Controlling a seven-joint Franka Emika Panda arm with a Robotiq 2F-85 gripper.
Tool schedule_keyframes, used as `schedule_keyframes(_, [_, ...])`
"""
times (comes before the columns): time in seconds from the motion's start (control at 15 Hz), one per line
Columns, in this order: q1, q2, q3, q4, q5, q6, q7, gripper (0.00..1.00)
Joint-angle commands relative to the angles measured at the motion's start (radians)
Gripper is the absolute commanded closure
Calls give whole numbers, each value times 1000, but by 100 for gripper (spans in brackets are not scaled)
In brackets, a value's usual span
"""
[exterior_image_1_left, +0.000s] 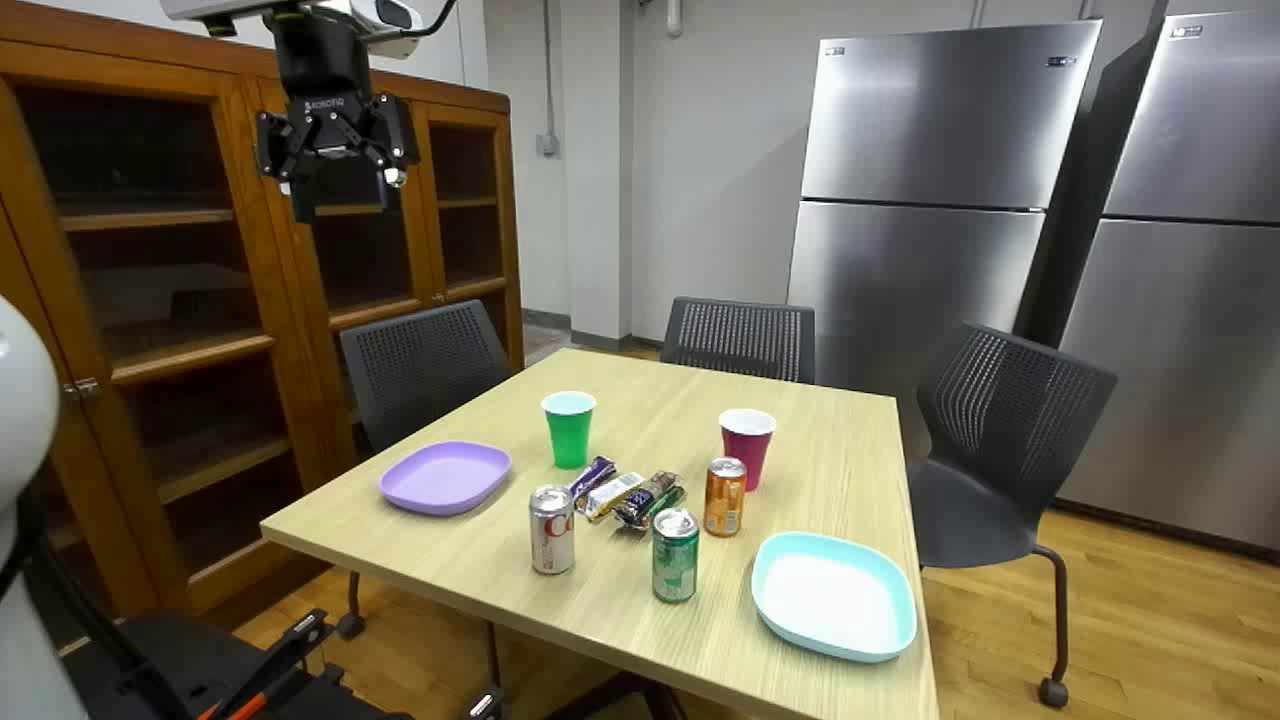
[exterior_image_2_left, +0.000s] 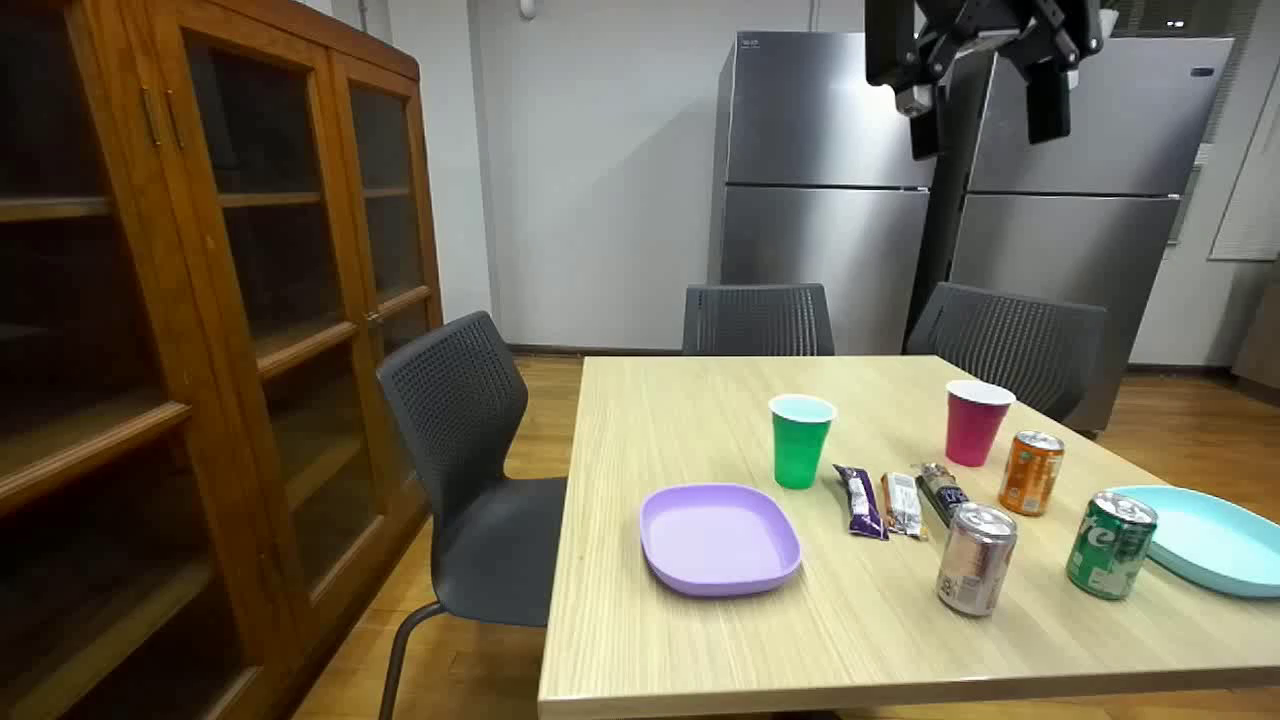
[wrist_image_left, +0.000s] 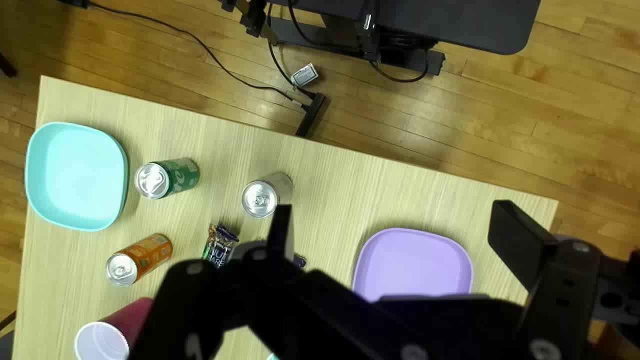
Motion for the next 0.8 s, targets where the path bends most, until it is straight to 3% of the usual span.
schedule_keyframes(0.0, [18,3,-16,2,-4,-2,5,0])
schedule_keyframes(0.73, [15,-6,-35,-31,4,51,-16,0])
